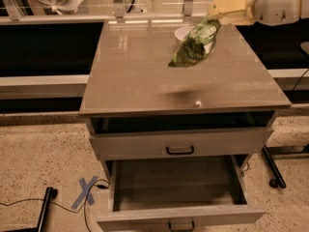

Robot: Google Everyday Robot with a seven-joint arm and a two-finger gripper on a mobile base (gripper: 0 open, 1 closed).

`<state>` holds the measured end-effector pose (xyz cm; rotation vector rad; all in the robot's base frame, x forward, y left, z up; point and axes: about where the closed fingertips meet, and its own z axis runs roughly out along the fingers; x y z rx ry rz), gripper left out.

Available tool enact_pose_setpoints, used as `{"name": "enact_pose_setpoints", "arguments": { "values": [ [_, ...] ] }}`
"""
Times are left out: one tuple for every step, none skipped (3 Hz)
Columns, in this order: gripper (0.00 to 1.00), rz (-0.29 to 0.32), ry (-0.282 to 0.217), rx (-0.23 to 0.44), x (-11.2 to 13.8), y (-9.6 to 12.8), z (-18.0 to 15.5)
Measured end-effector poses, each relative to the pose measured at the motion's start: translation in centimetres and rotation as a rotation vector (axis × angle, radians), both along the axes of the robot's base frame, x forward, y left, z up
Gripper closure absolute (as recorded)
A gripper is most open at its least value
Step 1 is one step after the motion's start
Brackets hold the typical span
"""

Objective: Pick green jalapeno chip bag from middle drawer and place on counter

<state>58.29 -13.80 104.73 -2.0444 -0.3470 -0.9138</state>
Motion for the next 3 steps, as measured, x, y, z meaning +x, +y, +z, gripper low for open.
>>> {"name": "enact_pose_setpoints", "arguments": {
  "values": [
    [0.07, 0.031, 0.005, 0.033, 1.1, 0.7, -0.4],
    [0.0, 0.048, 0.002, 0.086, 4.9, 1.6, -2.2],
    [0.0, 0.048, 0.002, 0.086, 4.9, 1.6, -2.2]
  ]
}}
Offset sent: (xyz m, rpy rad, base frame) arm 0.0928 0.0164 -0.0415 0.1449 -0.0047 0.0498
